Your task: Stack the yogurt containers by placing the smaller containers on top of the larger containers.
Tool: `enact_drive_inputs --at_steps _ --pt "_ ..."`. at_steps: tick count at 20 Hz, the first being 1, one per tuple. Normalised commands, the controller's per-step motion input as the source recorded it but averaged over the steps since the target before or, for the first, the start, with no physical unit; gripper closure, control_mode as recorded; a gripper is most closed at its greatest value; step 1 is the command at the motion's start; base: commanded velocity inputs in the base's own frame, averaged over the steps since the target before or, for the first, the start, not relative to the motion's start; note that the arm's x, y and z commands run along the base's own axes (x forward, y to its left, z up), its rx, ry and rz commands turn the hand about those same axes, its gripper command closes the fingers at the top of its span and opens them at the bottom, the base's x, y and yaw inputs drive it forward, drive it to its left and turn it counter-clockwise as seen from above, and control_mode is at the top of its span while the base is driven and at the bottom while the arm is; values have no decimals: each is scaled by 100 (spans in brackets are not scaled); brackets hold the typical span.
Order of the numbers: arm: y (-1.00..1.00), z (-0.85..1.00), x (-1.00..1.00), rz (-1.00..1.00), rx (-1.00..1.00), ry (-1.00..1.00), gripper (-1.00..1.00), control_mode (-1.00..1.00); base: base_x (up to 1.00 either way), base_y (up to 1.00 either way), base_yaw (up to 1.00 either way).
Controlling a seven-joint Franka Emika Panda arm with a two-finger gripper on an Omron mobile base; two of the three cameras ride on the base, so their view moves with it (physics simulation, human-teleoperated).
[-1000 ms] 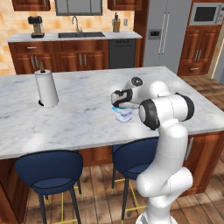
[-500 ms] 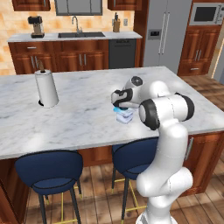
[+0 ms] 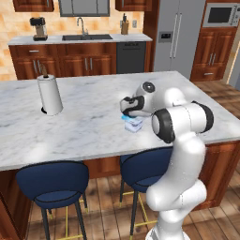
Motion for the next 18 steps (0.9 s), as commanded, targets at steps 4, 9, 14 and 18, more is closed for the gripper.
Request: enact_drive_inputs --at_steps 4,9,14,18 --pt "0 44 -91 0 0 -4 -100 -100 0 0 0" --pt "0 44 -100 0 0 -1 -100 -100 0 0 0" --pt "-7 57 -100 -1 0 4 -100 -100 0 0 0" --pt "-12 64 -100 -6 1 13 -100 -100 0 0 0"
